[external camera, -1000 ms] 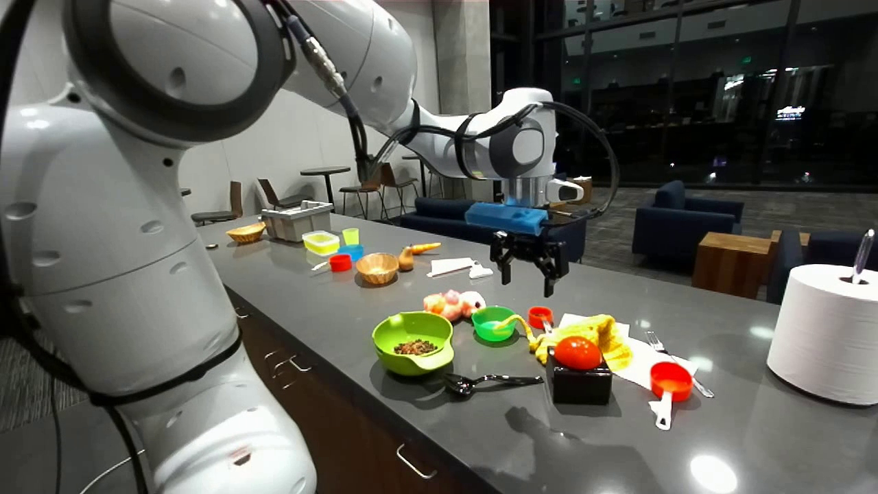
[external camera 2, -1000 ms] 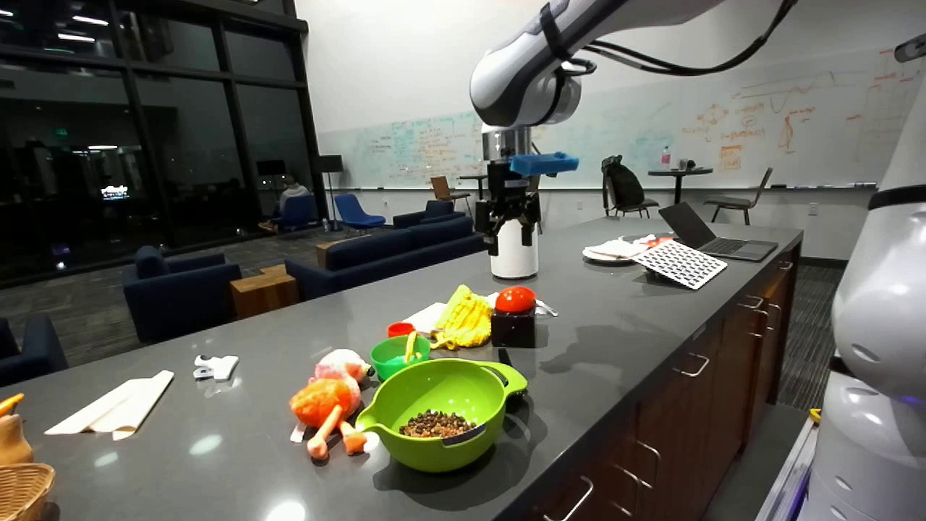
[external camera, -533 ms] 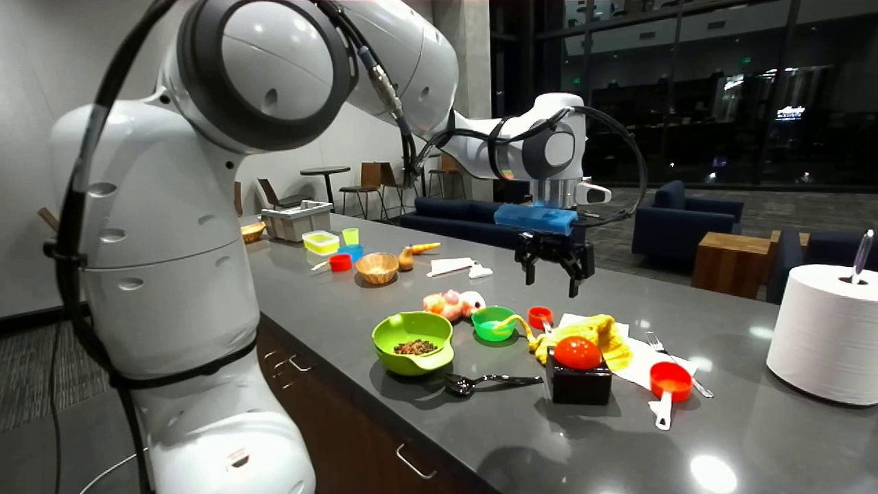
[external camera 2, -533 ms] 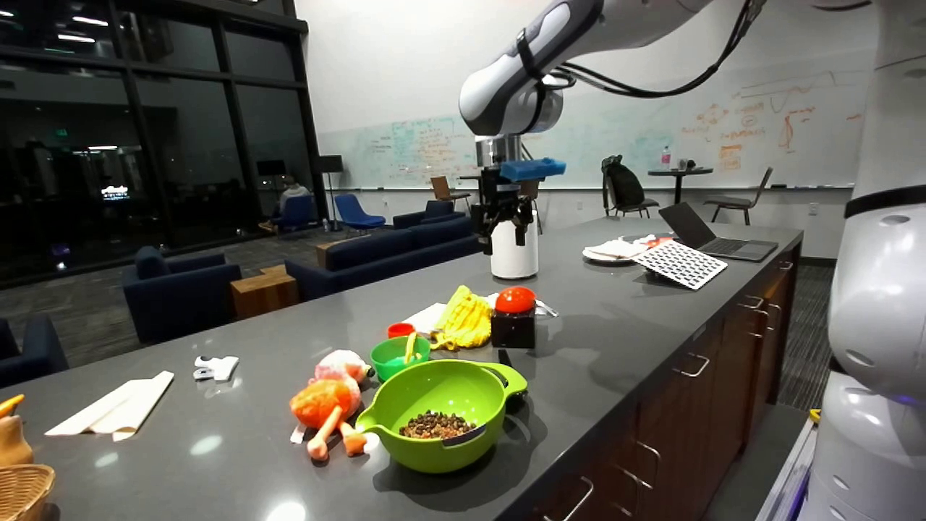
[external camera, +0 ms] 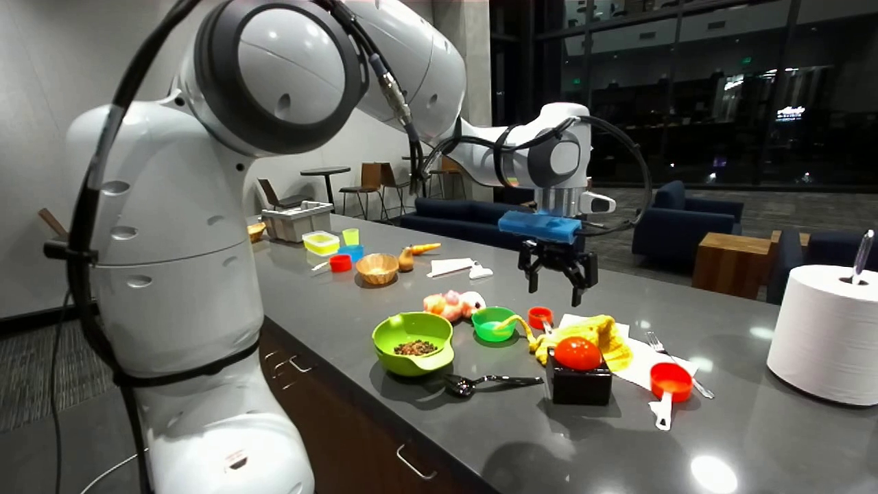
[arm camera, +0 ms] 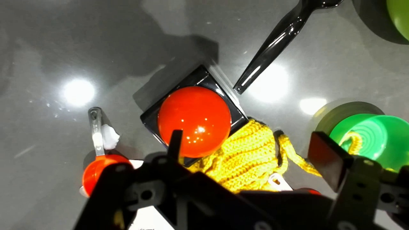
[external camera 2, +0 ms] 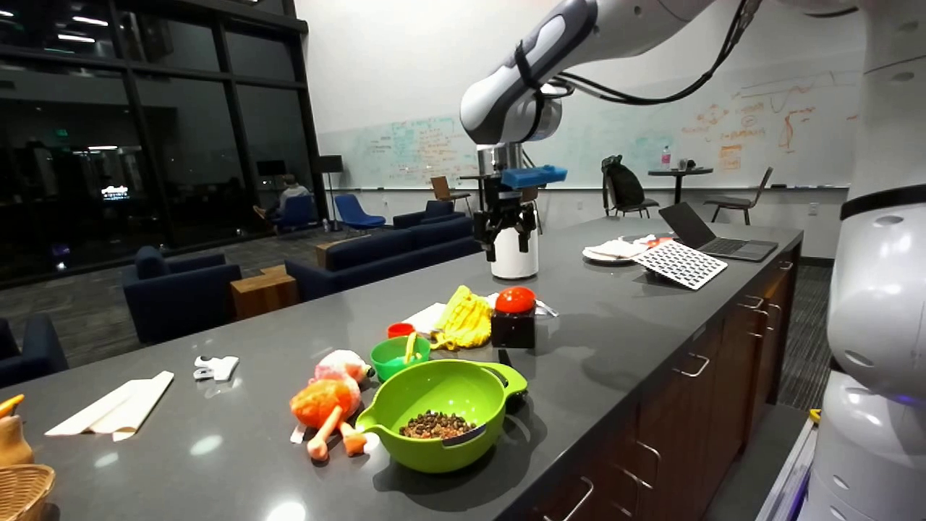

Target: Press on the red button

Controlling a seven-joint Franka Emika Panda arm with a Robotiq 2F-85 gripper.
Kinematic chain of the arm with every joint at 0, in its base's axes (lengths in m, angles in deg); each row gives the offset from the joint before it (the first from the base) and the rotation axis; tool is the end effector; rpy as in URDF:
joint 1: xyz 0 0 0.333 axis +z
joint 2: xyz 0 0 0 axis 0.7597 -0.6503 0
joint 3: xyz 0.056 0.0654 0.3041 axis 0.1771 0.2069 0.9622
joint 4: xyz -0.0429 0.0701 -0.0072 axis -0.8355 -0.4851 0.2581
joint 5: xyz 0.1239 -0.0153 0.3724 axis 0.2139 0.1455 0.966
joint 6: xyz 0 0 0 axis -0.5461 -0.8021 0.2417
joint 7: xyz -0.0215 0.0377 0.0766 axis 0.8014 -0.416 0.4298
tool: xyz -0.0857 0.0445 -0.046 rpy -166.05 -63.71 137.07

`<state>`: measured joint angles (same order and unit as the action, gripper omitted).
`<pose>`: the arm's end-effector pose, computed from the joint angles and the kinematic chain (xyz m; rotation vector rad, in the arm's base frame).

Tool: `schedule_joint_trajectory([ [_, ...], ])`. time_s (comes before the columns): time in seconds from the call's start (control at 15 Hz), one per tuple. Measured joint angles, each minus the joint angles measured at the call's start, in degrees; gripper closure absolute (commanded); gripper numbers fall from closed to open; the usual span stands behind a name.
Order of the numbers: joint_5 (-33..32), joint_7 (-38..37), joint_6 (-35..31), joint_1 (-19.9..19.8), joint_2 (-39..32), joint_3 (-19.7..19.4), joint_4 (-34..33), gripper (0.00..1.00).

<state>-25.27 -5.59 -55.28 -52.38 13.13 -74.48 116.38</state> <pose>0.5624 -0.0597 0.4487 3.1325 -0.0739 -0.0395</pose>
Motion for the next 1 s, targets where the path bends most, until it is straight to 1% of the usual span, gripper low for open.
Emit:
schedule_joint_trajectory([
  [0.2, 0.0, 0.0, 0.2, -0.5, -1.3, -0.4, -0.2, 0.46],
  [0.27, 0.0, 0.0, 0.3, -0.7, -1.6, -0.5, -0.2, 0.55],
  [0.47, 0.1, 0.0, 0.4, -0.9, -2.3, -0.5, -0.3, 0.78],
  [0.6, 0.2, 0.0, 0.4, -0.9, -2.5, -0.6, -0.3, 0.93],
  [0.67, 0.2, 0.0, 0.4, -0.9, -2.6, -0.6, -0.4, 0.99],
  [1.0, 0.2, 0.1, 0.3, -1.1, -4.0, -0.6, -1.7, 1.0],
])
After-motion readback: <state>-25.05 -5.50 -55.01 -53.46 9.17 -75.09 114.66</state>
